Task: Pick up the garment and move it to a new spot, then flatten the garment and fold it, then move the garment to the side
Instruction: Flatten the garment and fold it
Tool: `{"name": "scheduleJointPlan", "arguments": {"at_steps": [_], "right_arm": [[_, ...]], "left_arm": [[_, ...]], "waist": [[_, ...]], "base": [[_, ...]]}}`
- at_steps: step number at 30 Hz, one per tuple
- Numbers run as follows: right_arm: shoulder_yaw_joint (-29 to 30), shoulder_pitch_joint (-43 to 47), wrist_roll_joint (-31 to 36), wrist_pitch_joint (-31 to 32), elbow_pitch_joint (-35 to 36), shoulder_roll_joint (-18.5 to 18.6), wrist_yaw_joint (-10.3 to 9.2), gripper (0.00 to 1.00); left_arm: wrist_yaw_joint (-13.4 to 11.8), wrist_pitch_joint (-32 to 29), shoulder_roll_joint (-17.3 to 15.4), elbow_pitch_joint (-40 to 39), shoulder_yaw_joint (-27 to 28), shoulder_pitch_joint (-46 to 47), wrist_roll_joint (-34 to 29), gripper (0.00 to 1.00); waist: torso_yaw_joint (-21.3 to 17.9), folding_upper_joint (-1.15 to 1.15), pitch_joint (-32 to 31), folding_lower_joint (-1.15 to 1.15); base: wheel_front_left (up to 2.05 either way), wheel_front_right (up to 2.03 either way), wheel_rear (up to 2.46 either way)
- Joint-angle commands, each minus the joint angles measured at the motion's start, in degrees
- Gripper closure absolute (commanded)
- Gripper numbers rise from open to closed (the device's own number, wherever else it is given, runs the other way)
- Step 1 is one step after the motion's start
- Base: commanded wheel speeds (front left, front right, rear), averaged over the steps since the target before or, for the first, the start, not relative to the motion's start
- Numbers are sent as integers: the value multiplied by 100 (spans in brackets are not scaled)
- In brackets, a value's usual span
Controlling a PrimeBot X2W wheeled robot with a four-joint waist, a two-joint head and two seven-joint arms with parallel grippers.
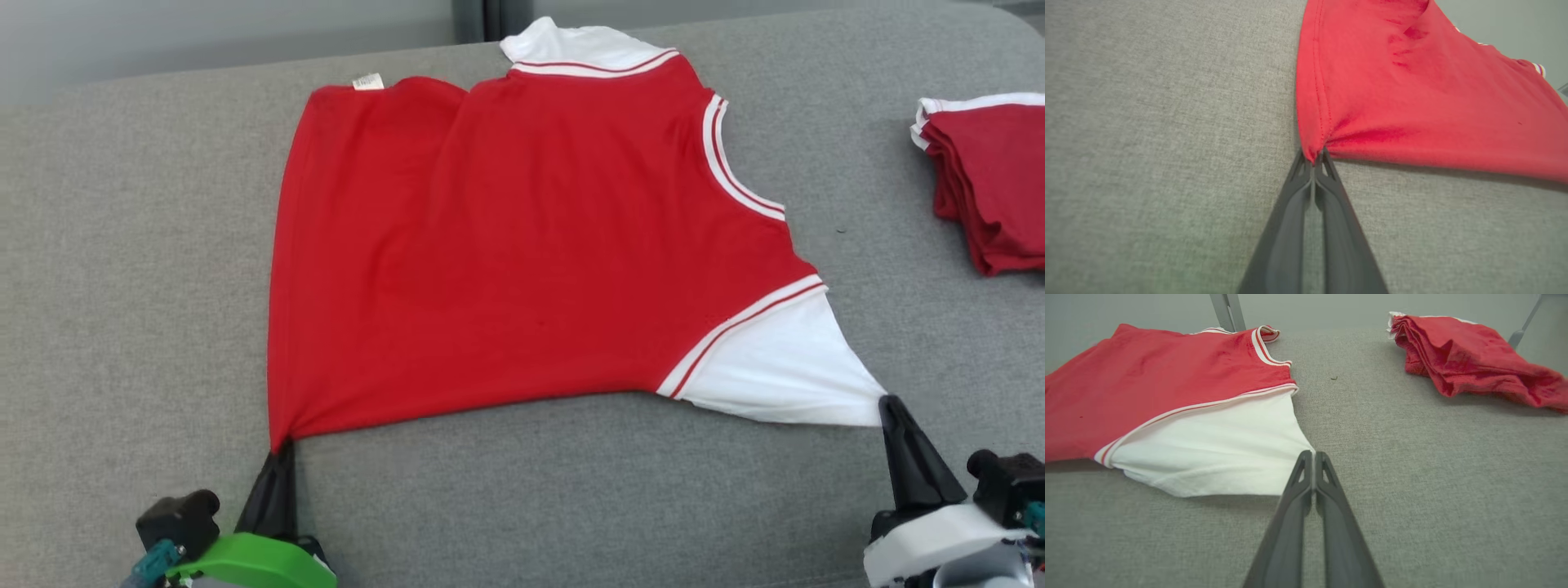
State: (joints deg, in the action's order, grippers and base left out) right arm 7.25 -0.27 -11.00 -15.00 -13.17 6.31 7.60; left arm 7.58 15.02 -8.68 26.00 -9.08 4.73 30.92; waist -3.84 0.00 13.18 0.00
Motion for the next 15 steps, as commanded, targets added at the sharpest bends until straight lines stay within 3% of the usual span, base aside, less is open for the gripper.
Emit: {"name": "scheduleJointPlan", "arguments": {"at_steps": [1,8,15], "right_arm": [[5,207,-13,-22,-9,-1,-22,100],[188,681,-157,-22,270,-2,-18,100],[25,-207,-81,-23,736,156,-17,100]], "left_arm": [[-17,18,22,-99,30,-180,-103,100],[-16,18,156,-851,-14,-705,-380,100],[-15,18,26,-1215,-231,-157,-397,100]], "waist": [[33,0,-197,0],[82,0,-288,0],[57,0,70,0]], "base": [[0,0,0],[0,0,0],[0,0,0]]}}
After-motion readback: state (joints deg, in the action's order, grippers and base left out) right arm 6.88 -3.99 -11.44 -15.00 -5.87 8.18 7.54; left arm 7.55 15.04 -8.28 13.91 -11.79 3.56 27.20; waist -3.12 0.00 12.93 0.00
